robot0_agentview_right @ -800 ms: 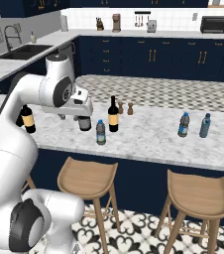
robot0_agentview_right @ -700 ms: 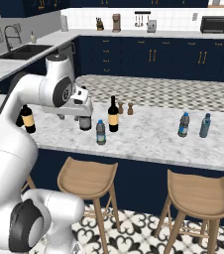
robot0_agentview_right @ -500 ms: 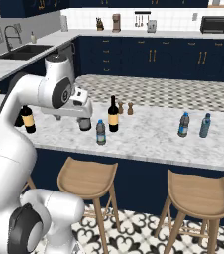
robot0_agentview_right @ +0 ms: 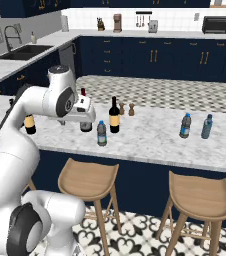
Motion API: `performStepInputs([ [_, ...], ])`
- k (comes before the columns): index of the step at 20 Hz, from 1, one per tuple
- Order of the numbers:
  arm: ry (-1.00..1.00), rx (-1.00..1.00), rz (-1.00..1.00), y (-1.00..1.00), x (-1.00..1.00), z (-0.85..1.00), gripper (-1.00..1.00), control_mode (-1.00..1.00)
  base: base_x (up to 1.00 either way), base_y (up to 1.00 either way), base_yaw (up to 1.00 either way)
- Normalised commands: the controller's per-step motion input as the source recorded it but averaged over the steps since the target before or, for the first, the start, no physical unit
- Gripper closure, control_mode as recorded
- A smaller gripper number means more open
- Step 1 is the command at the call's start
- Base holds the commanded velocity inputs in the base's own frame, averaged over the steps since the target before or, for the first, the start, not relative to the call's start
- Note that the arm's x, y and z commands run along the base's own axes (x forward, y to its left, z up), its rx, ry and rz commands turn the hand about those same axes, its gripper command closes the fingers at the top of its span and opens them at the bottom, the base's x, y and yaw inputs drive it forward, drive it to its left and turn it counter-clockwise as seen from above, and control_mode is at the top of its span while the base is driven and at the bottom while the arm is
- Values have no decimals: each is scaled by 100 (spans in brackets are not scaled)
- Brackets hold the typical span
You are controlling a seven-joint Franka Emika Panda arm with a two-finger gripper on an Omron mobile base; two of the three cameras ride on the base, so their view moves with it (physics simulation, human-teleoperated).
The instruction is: Move the plastic bottles in the middle to the plastics group, and the glass bottles in the middle to the glass group.
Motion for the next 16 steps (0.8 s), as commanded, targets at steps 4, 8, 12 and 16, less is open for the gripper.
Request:
performStepInputs([
  [4, -4, 0, 0, -9, 73, -35, -100, -100, 0, 0, 0],
  [8, -1, 0, 0, -14, 79, -27, -100, -100, 0, 0, 0],
  [12, -1, 0, 0, -12, 71, -27, -100, -100, 0, 0, 0],
  [16, -1, 0, 0, 0, 70, -28, -100, -100, 0, 0, 0],
])
